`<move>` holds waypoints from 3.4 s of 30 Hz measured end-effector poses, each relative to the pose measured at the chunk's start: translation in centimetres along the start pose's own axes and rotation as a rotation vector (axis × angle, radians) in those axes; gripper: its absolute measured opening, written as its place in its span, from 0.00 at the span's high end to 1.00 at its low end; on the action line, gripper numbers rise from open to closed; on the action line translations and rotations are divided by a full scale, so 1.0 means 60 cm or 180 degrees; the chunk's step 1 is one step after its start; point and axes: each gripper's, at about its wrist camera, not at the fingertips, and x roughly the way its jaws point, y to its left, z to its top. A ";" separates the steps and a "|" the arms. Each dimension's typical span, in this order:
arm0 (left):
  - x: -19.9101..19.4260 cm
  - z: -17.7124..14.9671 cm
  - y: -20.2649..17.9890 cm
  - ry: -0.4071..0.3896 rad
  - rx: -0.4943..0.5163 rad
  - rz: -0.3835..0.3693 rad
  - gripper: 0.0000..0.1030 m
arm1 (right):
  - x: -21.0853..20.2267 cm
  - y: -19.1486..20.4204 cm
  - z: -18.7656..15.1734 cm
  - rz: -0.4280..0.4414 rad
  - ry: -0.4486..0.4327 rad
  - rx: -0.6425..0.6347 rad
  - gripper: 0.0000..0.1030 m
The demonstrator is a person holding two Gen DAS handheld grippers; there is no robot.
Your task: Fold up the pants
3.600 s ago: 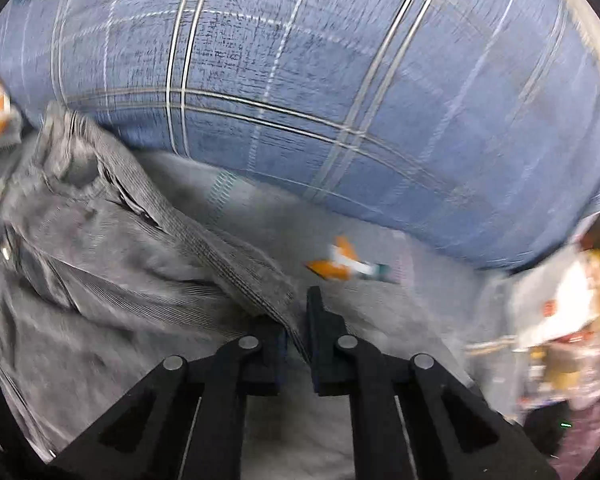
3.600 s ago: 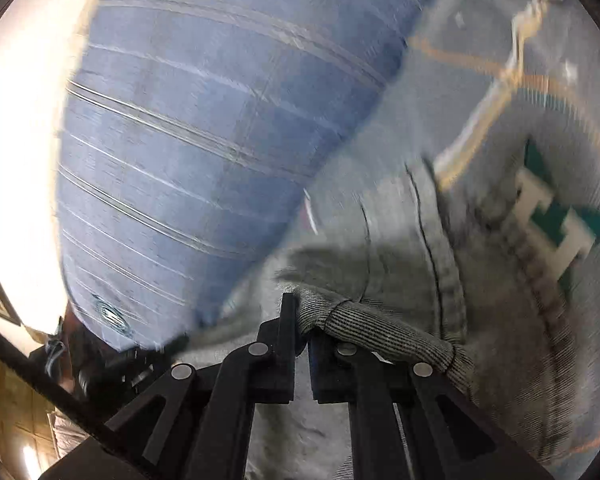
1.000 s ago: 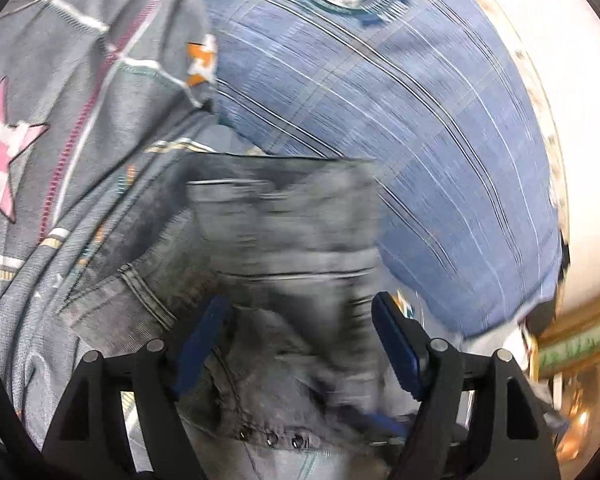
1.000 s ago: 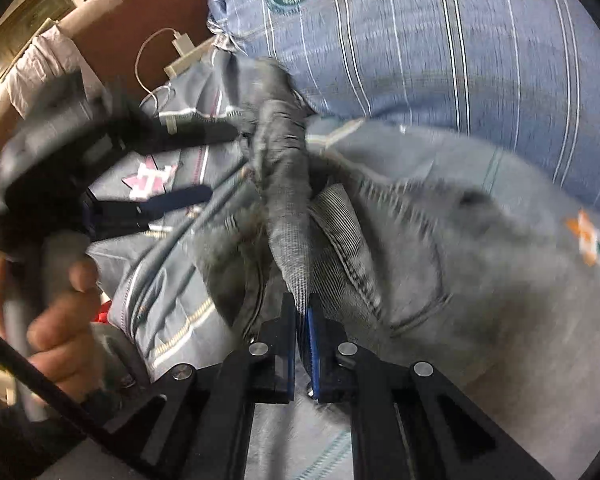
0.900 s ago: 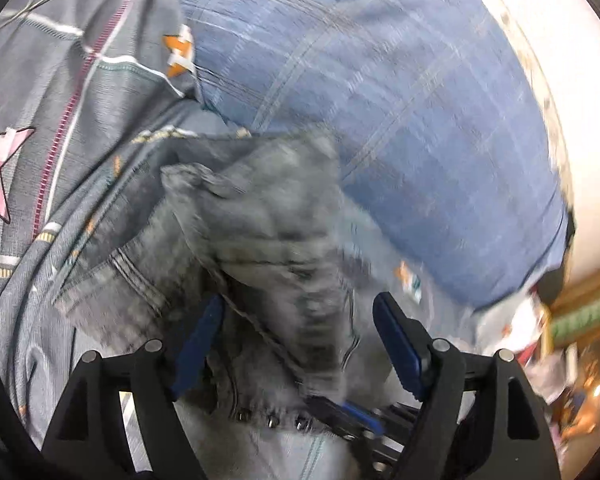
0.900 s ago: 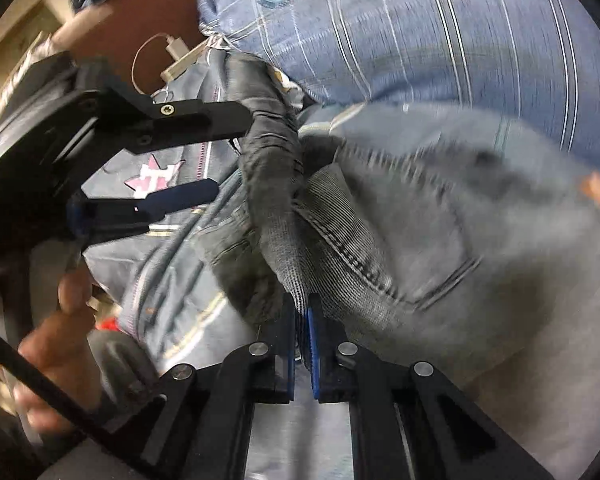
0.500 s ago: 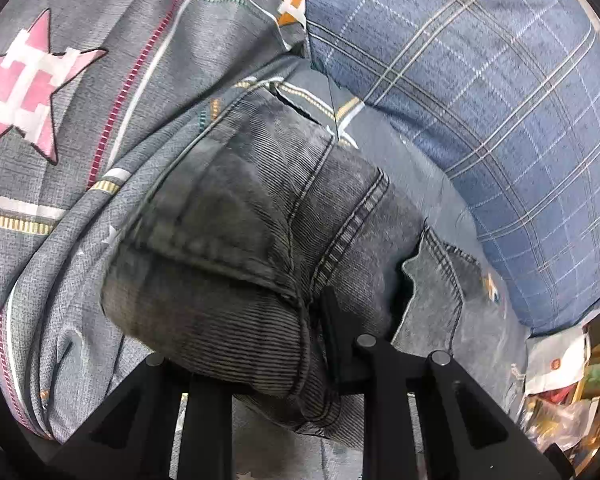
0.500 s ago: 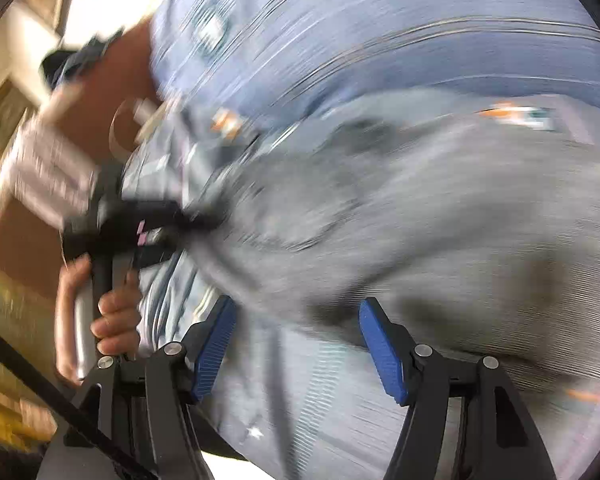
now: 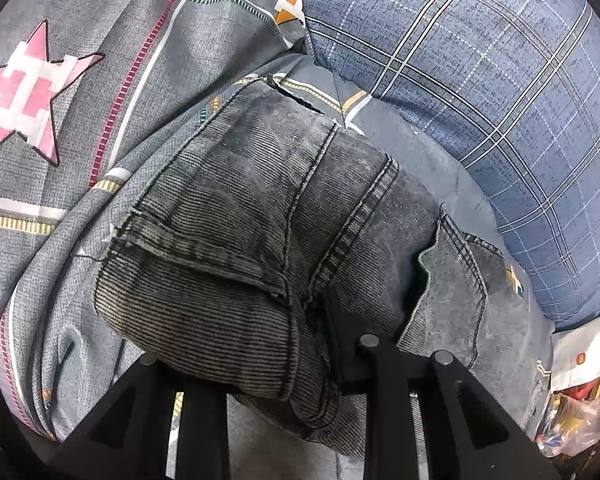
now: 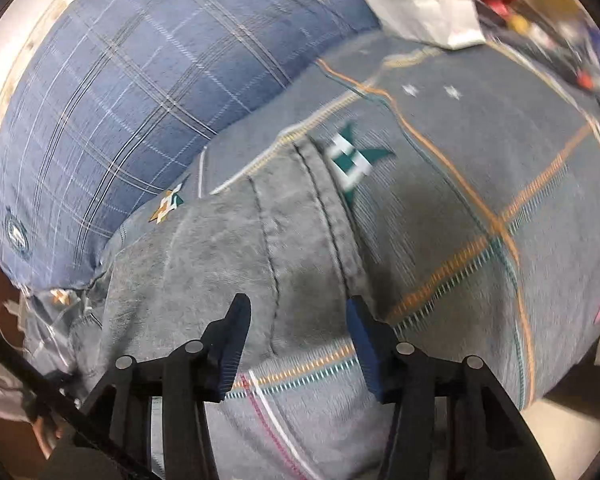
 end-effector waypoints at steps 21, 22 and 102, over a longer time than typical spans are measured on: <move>-0.050 0.006 0.009 -0.0228 0.0015 -0.0220 0.89 | -0.017 0.029 0.002 0.0038 -0.0461 0.0273 0.93; -0.039 0.003 0.012 -0.0187 0.0048 -0.0107 0.89 | -0.004 0.016 -0.003 0.0015 -0.0388 0.0329 0.93; 0.027 -0.492 -0.582 0.0314 0.3397 -0.1419 0.88 | 0.062 -0.121 0.090 0.1536 0.0090 0.1093 0.36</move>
